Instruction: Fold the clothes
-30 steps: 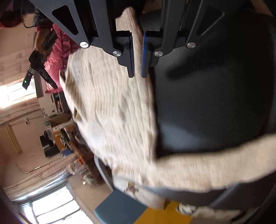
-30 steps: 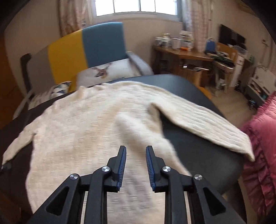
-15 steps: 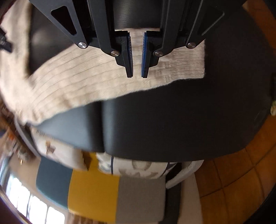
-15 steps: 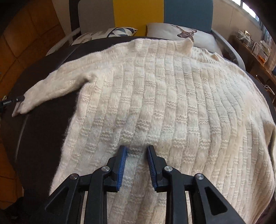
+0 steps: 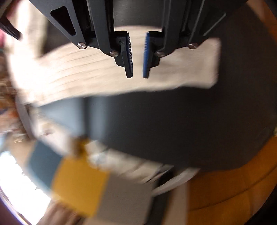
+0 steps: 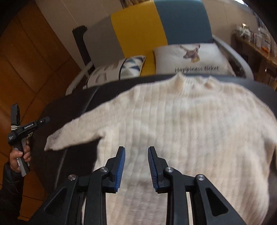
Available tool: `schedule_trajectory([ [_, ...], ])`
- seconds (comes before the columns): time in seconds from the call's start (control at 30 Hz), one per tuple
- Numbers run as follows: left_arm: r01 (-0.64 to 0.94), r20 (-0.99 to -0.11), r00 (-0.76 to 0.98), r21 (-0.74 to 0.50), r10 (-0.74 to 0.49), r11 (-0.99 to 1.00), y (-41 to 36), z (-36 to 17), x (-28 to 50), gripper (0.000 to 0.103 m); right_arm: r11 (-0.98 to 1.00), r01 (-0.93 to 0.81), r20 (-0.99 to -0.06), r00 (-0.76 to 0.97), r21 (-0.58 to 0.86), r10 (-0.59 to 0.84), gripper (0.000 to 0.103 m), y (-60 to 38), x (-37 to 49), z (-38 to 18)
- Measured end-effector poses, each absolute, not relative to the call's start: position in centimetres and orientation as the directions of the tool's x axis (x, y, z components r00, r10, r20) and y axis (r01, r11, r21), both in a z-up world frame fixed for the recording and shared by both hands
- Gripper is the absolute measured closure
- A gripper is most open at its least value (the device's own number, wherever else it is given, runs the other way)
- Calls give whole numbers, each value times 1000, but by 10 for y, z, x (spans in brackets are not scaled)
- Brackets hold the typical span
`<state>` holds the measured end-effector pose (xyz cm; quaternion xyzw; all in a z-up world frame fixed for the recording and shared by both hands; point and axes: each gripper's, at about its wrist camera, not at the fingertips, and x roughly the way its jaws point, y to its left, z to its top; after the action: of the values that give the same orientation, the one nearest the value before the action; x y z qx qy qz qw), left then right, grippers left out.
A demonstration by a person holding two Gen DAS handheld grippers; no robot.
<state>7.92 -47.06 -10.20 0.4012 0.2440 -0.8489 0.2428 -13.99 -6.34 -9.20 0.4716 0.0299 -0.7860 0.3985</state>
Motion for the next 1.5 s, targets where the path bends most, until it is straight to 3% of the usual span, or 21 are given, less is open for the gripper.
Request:
schedule_trajectory([
  [0.13,298,-709,-699,-164,-97,-940,-398,-60,-16,55,-749,638,-797,-354,177,-489,69,-41,-233,-80],
  [0.17,217,-704,-707,-123,-69,-968,-376,-60,-44,52,-751,641,-812,-347,159,-469,69,-36,-254,-85],
  [0.33,-95,-741,-671,49,27,-994,-295,-91,-171,52,-733,680,-880,-335,21,-336,64,-35,-329,-122],
  [0.47,-170,-799,-597,40,70,-985,-277,-130,-235,52,-656,754,-915,-289,-36,-282,56,-52,-364,-146],
  [0.67,-115,-836,-546,14,51,-993,-267,-158,-256,52,-562,825,-962,-202,-66,-184,51,-78,-395,-188],
  [0.77,-45,-825,-564,9,18,-999,-263,-163,-251,55,-573,818,-959,-195,-44,-205,49,-75,-402,-191],
  [0.8,-22,-822,-570,7,7,-1000,-261,-164,-250,60,-587,808,-956,-210,-52,-205,58,-74,-403,-190],
  [0.83,1,-818,-575,5,-5,-1000,-260,-166,-248,81,-601,796,-950,-234,-66,-205,80,-74,-402,-188],
  [0.87,25,-814,-580,3,-16,-1000,-259,-167,-246,92,-621,778,-937,-283,-100,-204,97,-75,-399,-185],
  [0.97,95,-803,-593,-5,-52,-996,-255,-171,-242,92,-715,689,-902,-375,-119,-212,102,-73,-400,-186],
  [1.13,128,-793,-607,-35,-50,-991,-247,-162,-215,90,-757,639,-890,-413,-133,-193,101,-71,-400,-191],
  [1.33,127,-782,-623,-79,-18,-989,-238,-141,-175,85,-787,612,-890,-310,83,-335,84,-27,-378,-159],
  [1.5,126,-772,-635,-115,8,-985,-230,-125,-142,85,-755,630,-884,-234,180,-406,84,10,-305,-141],
])
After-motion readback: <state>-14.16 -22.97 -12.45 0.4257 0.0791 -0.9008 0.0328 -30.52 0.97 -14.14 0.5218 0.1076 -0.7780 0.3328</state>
